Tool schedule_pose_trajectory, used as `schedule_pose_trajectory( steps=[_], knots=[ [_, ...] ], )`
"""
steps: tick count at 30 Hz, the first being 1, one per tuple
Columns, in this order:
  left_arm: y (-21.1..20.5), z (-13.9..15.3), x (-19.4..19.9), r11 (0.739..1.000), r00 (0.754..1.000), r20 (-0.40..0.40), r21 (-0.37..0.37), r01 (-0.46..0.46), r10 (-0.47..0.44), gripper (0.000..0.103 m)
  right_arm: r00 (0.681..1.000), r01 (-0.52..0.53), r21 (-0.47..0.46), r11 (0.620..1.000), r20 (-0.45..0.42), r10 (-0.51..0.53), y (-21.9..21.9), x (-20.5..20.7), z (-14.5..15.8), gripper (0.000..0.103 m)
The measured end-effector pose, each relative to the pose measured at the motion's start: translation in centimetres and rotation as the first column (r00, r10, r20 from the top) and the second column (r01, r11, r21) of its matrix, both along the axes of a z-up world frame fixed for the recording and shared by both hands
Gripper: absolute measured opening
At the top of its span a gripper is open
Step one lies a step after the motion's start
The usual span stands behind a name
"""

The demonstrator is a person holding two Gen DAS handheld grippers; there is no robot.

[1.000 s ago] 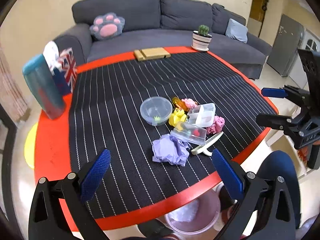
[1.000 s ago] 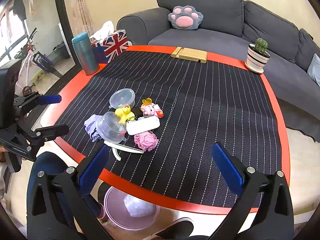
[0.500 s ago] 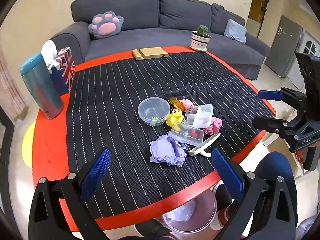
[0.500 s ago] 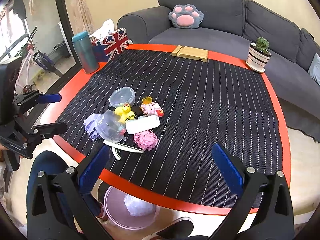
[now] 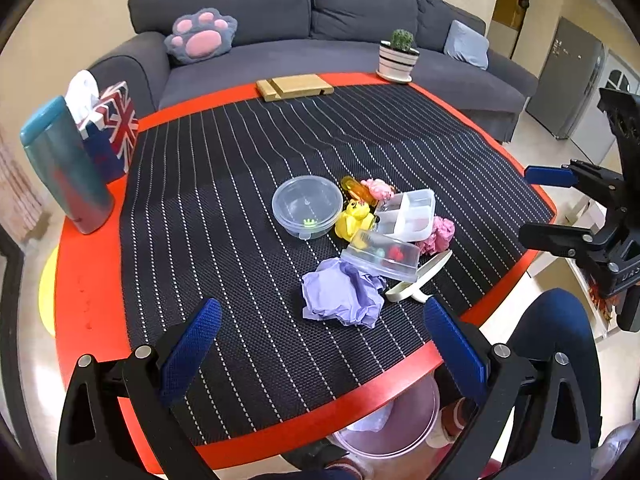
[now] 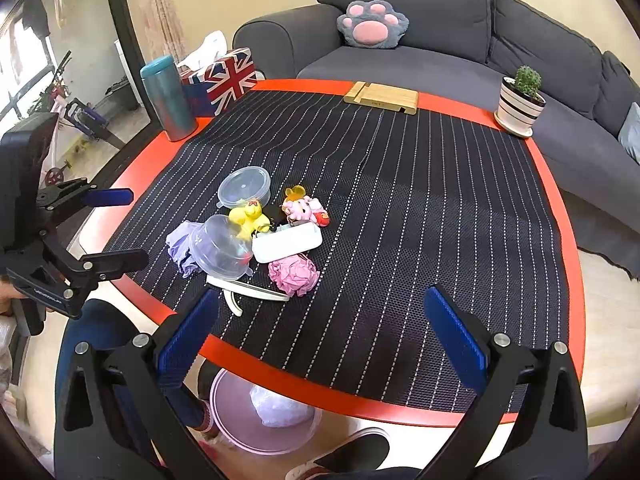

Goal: Collect trash
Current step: 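Move both tools toward the clutter on the pinstriped mat, then grasp the crumpled lavender tissue with the left tool while the right tool grasps the clear dome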

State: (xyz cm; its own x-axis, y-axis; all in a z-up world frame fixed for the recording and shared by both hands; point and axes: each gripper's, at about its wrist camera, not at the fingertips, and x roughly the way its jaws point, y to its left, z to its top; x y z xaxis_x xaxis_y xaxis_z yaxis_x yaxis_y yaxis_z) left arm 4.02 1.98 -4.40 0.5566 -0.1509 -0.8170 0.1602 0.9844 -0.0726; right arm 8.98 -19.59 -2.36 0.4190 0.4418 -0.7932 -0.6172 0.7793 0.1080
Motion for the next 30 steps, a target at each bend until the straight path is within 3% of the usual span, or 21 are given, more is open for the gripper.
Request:
schedule_pose_trajectory(
  steps=[17,19,21,25,27,30],
  knots=[
    [-0.4,-2.9,2.4,0.998,0.994,-0.081,-0.014,0.068,-0.069,0.096,0.997,-0.024,-0.025,0.999,-0.068,0.022,0.4,0.0,-1.1,0.100],
    [-0.5,-3.2,2.6,0.997,0.993,-0.088,-0.021,0.073,-0.075,0.091,0.997,-0.028,-0.026,0.999,-0.069,0.026,0.4,0.0,-1.2,0.100],
    [-0.5,-3.6,2.9,0.997,0.992,-0.098,-0.023,0.075,-0.077,0.079,0.997,-0.030,-0.025,0.999,-0.071,0.028,0.4,0.0,-1.2,0.100],
    [-0.4,-4.1,3.3,0.996,0.990,-0.109,-0.039,0.085,-0.089,0.069,0.997,-0.031,-0.024,0.999,-0.075,0.029,0.3,0.0,-1.3,0.100],
    [-0.4,-4.1,3.3,0.995,0.990,-0.109,-0.052,0.087,-0.092,0.055,0.997,-0.029,-0.024,0.999,-0.076,0.027,0.2,0.1,-1.3,0.100],
    [-0.5,-4.3,3.3,0.994,0.989,-0.111,-0.064,0.094,-0.100,0.045,0.997,-0.030,-0.022,0.999,-0.078,0.028,0.3,0.2,-1.3,0.100]
  ],
)
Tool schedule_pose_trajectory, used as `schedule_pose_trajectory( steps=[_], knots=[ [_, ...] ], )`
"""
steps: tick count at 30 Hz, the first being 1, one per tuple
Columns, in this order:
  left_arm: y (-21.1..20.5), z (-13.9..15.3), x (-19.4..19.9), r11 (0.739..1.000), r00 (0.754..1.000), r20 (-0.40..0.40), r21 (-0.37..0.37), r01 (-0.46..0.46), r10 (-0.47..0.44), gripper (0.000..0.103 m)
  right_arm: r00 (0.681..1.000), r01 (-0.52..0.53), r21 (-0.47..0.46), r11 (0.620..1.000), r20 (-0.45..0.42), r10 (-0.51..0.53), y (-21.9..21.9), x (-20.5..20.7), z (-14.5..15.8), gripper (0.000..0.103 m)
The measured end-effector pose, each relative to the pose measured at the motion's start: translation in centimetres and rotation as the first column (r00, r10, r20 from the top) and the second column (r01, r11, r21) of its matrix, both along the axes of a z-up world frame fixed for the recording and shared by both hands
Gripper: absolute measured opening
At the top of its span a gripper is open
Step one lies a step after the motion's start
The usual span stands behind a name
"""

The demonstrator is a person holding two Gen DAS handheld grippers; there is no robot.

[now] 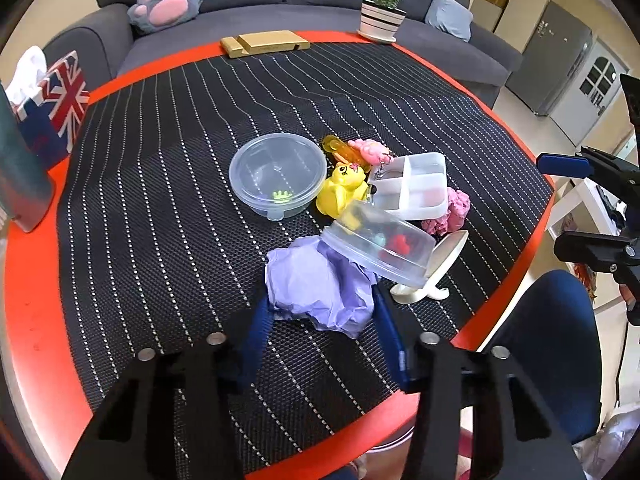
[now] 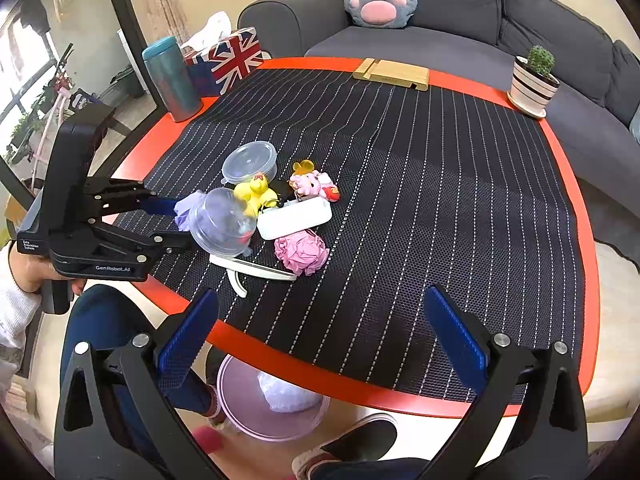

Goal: Collect trash
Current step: 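Grasp the crumpled lavender tissue with the left tool while the right tool grasps the clear dome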

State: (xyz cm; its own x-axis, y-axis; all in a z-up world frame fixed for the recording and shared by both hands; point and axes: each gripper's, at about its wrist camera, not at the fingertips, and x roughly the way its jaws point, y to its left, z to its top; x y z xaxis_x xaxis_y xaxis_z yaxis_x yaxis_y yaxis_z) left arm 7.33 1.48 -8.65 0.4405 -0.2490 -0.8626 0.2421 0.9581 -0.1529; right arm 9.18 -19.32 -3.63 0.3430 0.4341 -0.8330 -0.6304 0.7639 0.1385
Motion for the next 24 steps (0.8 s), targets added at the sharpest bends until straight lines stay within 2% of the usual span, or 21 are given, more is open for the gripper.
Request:
schedule_pose_trajectory(
  steps=[6,24],
  knots=[
    [0.1,0.5,-0.4,1.000,1.000,0.016,-0.002,0.000,0.000,0.039,1.000,-0.007,0.005,1.000,0.000,0.007,0.3,0.0,0.0,0.100],
    [3.0,3.4,-2.5,0.995,0.993,0.070,0.002,-0.095,0.095,0.039,0.993,-0.110,-0.016,0.994,0.046,0.111,4.4,-0.9,1.3,0.100]
  ],
)
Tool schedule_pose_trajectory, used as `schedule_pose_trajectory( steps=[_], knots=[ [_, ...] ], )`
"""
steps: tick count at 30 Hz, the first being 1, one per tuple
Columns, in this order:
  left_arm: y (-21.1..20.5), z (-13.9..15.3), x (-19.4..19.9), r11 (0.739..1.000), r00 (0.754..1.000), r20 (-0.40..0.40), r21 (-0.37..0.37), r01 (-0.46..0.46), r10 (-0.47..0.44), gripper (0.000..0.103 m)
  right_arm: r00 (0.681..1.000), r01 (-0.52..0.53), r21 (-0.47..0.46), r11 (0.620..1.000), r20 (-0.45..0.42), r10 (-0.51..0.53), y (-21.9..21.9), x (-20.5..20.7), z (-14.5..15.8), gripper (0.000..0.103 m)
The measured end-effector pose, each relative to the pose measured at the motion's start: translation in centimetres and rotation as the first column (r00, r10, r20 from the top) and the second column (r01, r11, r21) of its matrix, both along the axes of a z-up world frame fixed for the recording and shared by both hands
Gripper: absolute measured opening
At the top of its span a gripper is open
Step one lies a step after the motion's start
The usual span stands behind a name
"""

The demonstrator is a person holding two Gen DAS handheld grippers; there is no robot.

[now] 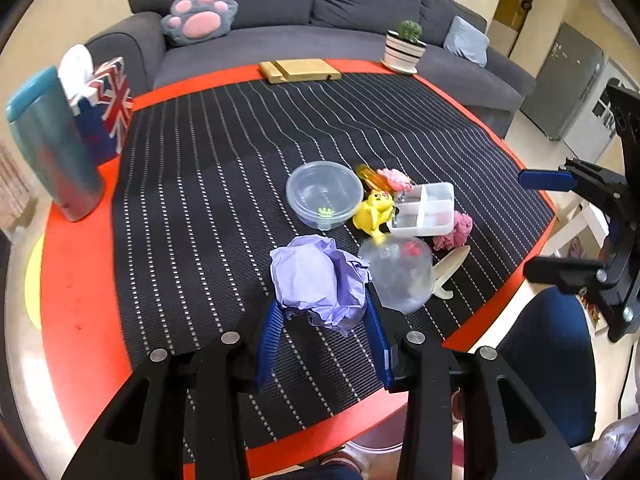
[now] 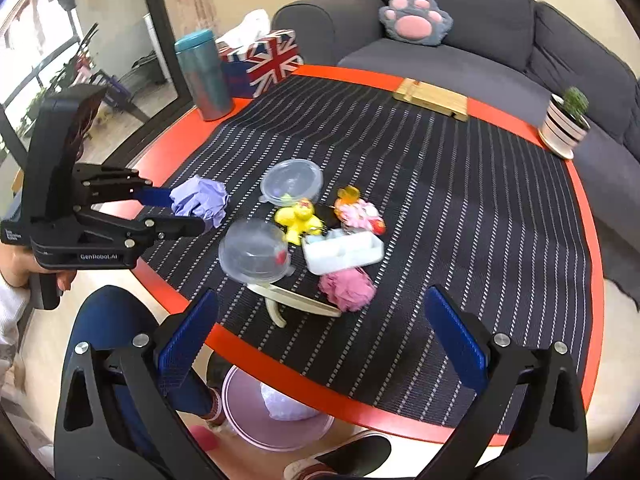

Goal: Collect trash
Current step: 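Grasp the crumpled lavender tissue with the left tool while the right tool grasps the clear dome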

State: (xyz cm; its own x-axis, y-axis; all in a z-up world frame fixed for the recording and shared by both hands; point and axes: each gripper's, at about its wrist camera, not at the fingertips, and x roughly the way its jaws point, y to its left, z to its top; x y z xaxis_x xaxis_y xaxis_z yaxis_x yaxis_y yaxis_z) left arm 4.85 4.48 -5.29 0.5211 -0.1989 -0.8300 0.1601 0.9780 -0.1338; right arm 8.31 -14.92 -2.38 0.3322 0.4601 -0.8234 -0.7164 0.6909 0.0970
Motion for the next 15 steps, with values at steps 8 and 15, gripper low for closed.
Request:
schedule_pose_trajectory(
  steps=[8,15],
  knots=[
    [0.9,0.6,-1.0,1.000,0.999,0.013,-0.007,-0.030,0.030,0.039,0.995,-0.097,-0.030,0.995,0.016,0.098,3.5,-0.8,0.1,0.100],
    [1.7,0.8,-1.8,0.999,0.999,0.019,-0.015,-0.046,0.047,0.039,0.987,-0.159,-0.034,0.987,-0.036,0.158,6.8,-0.3,-1.0,0.100]
  ],
)
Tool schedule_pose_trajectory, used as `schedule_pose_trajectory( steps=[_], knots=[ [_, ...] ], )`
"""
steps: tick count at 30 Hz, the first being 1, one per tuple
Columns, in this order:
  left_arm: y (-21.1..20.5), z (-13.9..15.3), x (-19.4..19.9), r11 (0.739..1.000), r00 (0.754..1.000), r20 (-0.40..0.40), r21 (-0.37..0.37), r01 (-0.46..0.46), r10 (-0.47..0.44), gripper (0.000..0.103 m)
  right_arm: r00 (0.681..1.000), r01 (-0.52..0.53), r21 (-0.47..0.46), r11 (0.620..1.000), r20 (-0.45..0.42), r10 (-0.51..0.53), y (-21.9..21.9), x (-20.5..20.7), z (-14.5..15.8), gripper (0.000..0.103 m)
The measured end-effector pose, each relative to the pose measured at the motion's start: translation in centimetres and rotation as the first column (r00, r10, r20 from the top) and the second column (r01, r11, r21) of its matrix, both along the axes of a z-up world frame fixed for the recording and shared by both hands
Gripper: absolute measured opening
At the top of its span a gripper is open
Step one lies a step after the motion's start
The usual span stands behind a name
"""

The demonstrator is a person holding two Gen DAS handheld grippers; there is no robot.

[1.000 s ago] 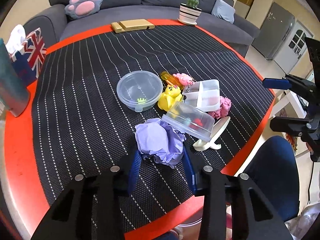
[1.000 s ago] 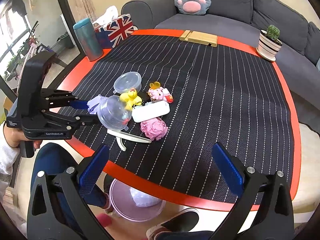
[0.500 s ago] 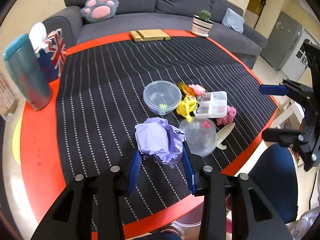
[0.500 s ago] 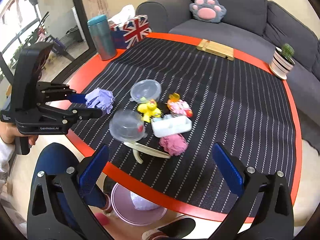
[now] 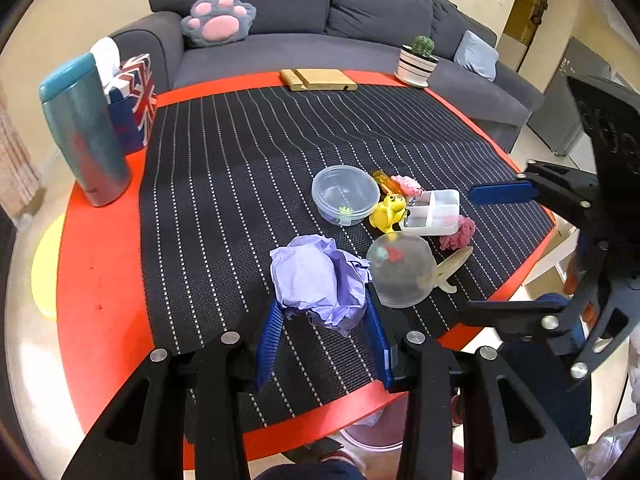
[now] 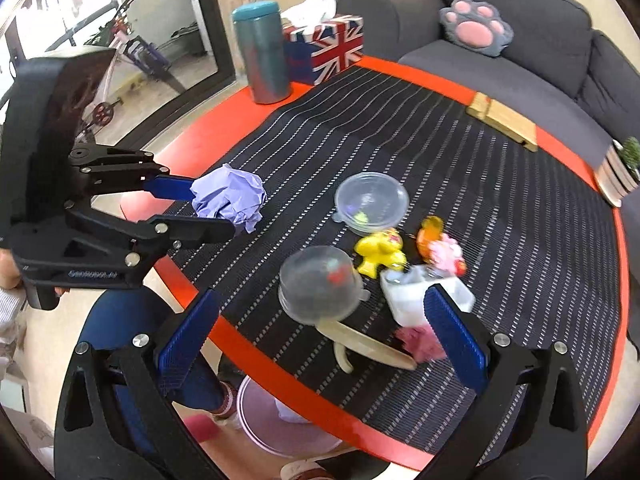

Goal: Collect trash
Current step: 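Grasp the crumpled lavender tissue with the left tool while the right tool grasps the clear dome, then carry both items over the pink bin while the right tool opens, dropping the clear dome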

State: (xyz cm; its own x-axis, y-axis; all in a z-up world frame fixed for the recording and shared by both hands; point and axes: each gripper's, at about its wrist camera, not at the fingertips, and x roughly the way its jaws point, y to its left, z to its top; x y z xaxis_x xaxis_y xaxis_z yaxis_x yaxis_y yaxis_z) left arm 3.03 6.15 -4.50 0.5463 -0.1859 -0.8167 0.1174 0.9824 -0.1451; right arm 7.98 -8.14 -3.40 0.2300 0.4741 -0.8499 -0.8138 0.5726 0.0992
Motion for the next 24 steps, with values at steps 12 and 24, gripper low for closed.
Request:
schedule_pose_trajectory(
  steps=[12,24],
  knots=[
    [0.5,-0.4,-0.7,1.000,1.000,-0.002,-0.024,-0.010,0.010,0.039,0.997,-0.001,-0.082,0.997,-0.071,-0.005,2.7,1.6,-2.5,0.093],
    [0.6,-0.6,-1.0,0.999,1.000,-0.002,-0.036,-0.006,0.006,0.039,0.998,-0.010,-0.130,0.991,-0.069,0.001,3.5,1.8,-3.8,0.055]
  ],
)
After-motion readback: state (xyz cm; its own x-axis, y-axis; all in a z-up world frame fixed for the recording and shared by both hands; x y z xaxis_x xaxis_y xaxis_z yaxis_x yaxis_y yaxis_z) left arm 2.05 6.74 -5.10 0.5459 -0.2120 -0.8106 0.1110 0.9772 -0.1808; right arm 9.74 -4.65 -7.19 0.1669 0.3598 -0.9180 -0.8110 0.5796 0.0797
